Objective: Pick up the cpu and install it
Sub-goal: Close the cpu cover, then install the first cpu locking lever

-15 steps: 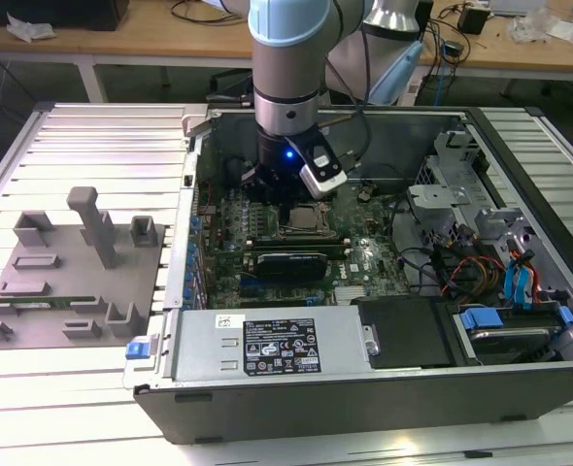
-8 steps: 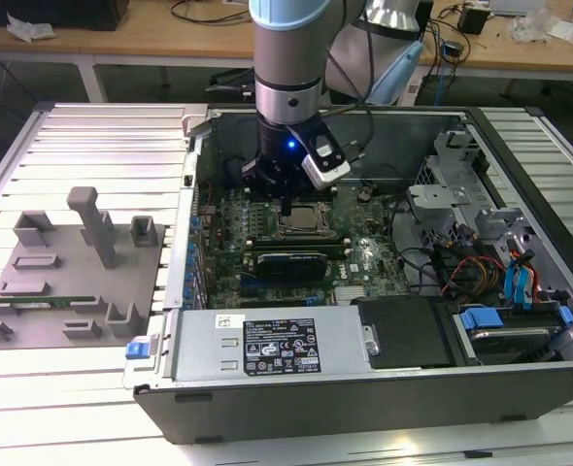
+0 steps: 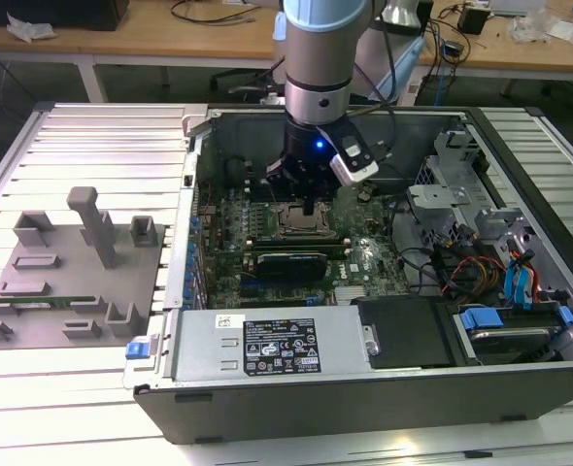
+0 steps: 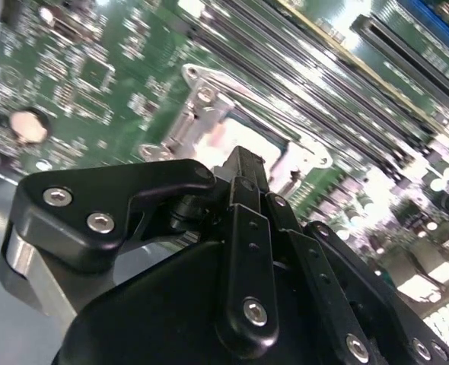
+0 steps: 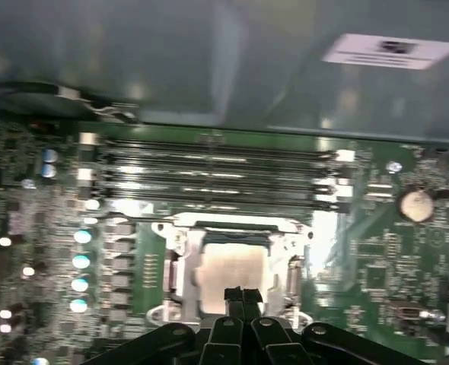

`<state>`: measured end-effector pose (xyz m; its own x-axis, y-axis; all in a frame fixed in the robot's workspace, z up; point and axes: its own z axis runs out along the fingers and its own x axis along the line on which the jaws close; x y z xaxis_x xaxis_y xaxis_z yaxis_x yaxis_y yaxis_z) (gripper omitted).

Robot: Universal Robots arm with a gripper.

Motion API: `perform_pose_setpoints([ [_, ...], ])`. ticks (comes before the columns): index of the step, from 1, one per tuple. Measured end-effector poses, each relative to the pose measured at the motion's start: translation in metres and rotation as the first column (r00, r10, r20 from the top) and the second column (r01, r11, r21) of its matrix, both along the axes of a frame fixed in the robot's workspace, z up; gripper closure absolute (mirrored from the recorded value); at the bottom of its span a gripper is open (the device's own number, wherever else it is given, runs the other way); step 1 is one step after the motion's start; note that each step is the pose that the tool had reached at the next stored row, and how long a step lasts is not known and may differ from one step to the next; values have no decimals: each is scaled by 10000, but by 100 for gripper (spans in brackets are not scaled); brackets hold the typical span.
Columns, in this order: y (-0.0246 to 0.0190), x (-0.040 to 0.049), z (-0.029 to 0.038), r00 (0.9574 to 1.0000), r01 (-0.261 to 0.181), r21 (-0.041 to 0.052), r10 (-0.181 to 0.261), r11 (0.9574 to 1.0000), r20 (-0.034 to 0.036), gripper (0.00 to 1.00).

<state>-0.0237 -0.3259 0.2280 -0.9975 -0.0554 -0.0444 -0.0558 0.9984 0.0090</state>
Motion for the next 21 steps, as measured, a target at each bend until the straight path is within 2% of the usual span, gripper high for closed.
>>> perform_pose_setpoints([
  [2, 0, 3, 5, 10000, 1, -2, -1, 10000, -1, 89],
  [5, 0, 3, 56, 10000, 1, -1, -1, 10000, 0, 89],
  [8, 0, -22, 57, 10000, 1, 25, -1, 10000, 8, 89],
  [9, 1, -59, 56, 10000, 1, 45, -1, 10000, 18, 89],
  [21, 0, -61, 56, 10000, 84, 46, -84, 10000, 19, 89],
])
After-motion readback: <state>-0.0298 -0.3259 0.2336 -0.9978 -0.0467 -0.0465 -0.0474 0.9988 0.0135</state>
